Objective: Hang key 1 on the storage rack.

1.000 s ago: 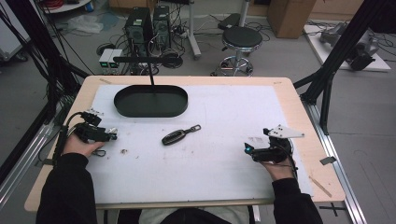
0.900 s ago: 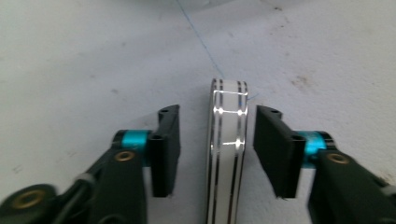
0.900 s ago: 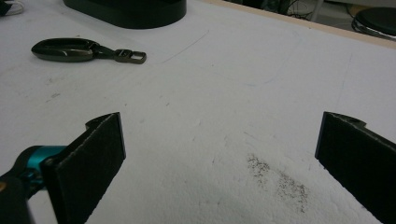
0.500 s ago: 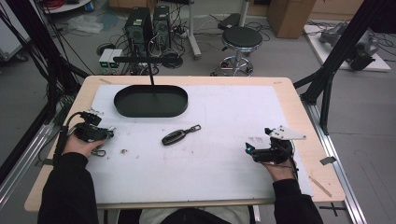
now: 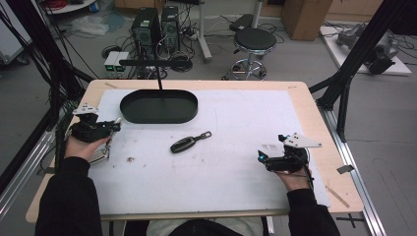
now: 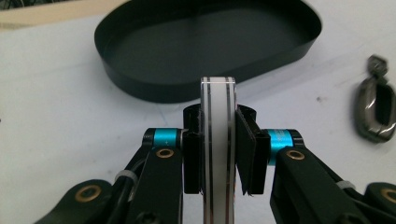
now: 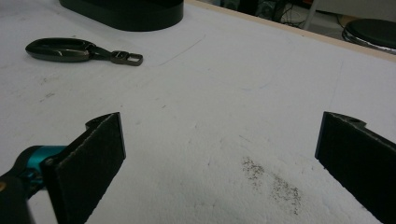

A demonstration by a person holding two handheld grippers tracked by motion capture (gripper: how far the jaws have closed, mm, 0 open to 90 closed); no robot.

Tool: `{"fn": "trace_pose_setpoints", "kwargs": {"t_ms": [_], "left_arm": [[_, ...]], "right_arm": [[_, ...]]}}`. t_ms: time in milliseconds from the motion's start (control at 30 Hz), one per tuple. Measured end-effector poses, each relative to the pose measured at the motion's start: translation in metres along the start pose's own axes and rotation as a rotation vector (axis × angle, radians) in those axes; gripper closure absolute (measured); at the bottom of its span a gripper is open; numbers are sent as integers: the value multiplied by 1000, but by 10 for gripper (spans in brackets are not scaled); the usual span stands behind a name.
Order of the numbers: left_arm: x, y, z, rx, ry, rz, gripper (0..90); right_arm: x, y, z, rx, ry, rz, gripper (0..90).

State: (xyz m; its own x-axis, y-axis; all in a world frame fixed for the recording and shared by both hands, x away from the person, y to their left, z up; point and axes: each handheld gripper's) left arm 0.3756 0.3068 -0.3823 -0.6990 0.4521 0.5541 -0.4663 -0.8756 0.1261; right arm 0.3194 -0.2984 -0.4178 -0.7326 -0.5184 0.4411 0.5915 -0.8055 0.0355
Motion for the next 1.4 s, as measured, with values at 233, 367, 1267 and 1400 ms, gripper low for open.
{"fn": "trace_pose_setpoints", "kwargs": {"t_ms": [233,367,1267,1400], "left_arm": [[5,12,27,-11,69,-77,741],[5,23,49,-35,103,-112,741],[-10,49,178,-193,159,-85,741],[-15,43,182,-178,164,-67,741]], "right_arm": [[-1,0,0,5,-2,6,8],[-1,0,0,5,-6,9,8],[-2,1,-1,6,-13,11,8],[-2,1,-1,5,-15,16,8]]}}
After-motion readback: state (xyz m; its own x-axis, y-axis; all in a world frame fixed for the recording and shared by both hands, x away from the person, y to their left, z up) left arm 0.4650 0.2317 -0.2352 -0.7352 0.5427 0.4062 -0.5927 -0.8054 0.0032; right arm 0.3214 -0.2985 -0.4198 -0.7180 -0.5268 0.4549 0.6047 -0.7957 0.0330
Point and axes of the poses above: each handheld gripper's, and its own axes: x roughly backward along the jaws, z roughly out of its top, y roughly to its right
